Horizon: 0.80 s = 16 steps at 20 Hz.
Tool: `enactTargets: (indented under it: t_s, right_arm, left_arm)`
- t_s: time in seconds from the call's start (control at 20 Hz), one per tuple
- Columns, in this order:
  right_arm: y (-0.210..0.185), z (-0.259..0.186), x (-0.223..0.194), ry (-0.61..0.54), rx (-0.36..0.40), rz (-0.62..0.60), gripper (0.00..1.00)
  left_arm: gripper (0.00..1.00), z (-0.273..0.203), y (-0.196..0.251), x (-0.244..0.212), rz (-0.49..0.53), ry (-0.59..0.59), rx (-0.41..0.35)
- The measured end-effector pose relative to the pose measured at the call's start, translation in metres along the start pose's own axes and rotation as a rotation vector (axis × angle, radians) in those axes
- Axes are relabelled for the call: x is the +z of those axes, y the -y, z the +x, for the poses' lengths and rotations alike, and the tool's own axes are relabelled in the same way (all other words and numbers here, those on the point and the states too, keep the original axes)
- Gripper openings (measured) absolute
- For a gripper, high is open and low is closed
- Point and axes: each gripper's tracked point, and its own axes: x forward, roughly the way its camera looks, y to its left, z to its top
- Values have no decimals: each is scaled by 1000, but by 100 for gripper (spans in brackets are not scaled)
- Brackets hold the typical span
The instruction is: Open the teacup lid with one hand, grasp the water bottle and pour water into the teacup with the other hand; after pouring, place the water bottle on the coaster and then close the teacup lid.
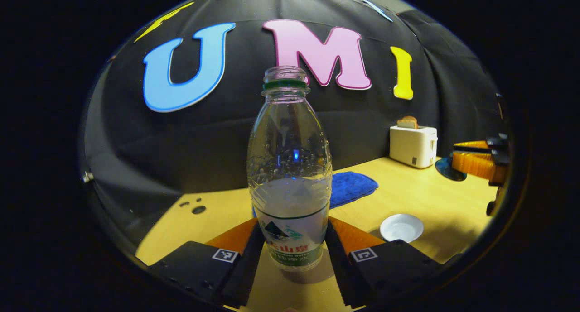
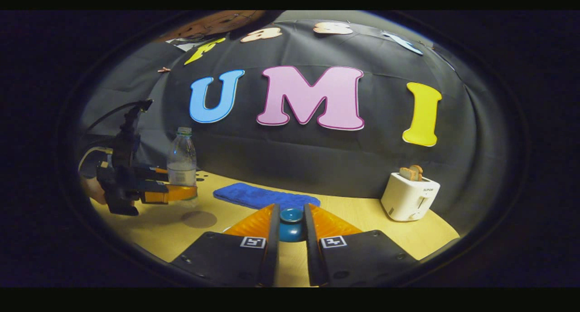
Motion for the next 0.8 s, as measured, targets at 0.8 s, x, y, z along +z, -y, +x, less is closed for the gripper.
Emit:
enactTargets:
  t_s: [0.8]
  right_arm:
    - [-14,12,-20,-45,-7,9,29]
  left_arm:
    - [81,17,8,-32,-76,-41,-1]
